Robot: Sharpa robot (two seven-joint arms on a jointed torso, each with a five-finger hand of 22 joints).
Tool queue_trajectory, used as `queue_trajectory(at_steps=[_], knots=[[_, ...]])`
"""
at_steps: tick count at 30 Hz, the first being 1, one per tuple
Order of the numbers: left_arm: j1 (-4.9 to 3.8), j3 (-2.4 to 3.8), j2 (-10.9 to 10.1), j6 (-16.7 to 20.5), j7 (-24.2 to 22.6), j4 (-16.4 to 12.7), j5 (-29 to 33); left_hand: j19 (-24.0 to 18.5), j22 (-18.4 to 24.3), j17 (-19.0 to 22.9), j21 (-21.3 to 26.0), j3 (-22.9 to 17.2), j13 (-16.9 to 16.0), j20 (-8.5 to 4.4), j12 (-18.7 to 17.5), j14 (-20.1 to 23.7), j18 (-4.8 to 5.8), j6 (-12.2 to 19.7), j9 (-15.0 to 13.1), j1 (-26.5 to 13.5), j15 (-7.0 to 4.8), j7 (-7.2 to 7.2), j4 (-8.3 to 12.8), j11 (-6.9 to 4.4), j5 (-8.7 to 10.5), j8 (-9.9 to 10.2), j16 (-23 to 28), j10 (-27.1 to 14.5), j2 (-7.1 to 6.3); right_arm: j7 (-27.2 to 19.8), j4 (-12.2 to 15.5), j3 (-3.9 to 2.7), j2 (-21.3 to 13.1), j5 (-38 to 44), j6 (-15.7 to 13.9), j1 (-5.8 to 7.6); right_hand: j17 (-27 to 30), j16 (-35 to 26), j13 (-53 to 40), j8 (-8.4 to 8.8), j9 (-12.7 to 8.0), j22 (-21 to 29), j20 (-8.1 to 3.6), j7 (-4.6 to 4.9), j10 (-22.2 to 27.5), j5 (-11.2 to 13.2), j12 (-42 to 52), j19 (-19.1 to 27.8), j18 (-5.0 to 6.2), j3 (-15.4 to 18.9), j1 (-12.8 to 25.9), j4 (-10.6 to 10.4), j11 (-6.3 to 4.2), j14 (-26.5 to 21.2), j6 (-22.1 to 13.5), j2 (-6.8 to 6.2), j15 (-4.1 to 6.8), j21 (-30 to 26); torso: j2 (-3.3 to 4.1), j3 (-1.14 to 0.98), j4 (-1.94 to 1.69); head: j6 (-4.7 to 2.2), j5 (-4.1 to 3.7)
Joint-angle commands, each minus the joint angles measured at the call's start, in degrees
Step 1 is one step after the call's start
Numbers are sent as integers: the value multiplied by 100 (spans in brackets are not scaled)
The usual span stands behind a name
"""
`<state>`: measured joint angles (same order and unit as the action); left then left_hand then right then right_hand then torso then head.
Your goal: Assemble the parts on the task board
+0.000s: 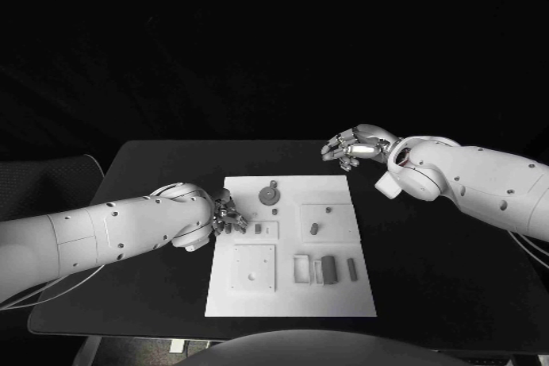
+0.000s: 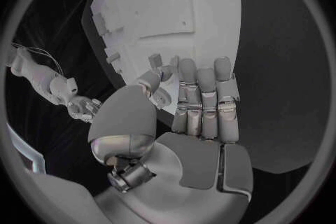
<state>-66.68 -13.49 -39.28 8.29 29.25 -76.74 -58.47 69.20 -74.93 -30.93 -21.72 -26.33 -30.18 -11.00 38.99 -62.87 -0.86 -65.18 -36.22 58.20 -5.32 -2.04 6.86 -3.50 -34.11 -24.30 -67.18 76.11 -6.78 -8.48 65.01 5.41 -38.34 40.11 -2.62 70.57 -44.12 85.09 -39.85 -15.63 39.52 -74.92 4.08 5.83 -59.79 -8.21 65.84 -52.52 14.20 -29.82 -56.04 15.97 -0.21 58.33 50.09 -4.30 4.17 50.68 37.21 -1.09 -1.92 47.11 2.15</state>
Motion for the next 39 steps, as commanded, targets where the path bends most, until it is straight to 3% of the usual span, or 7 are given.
queue_trajectory(at_steps=[1,39], knots=[[22,-11,-3,-102,38,6,-57,18,-135,-10,-31,-813,-9,-4,38,-44,-85,-30,-12,9,-16,8,843,-47,-18,-19,-34,19,54,-32,2,-1,4,1,86,-4,5,-27,9,25,-8,-73,10,223,962,5,11,-42,80,-7,58,-18,212,-33,261,18,-14,-17,3,3,-1,-1,-3],[22,-10,25,-322,30,84,-150,12,-138,-14,-59,-822,-15,-7,42,-42,-85,-30,-30,33,-19,8,892,-48,-4,-16,-47,17,67,-31,2,-1,-2,1,91,-7,7,-27,14,28,-9,-74,10,224,963,5,14,-42,80,-9,65,-20,213,-34,261,18,-14,-19,2,1,-1,20,-13]])
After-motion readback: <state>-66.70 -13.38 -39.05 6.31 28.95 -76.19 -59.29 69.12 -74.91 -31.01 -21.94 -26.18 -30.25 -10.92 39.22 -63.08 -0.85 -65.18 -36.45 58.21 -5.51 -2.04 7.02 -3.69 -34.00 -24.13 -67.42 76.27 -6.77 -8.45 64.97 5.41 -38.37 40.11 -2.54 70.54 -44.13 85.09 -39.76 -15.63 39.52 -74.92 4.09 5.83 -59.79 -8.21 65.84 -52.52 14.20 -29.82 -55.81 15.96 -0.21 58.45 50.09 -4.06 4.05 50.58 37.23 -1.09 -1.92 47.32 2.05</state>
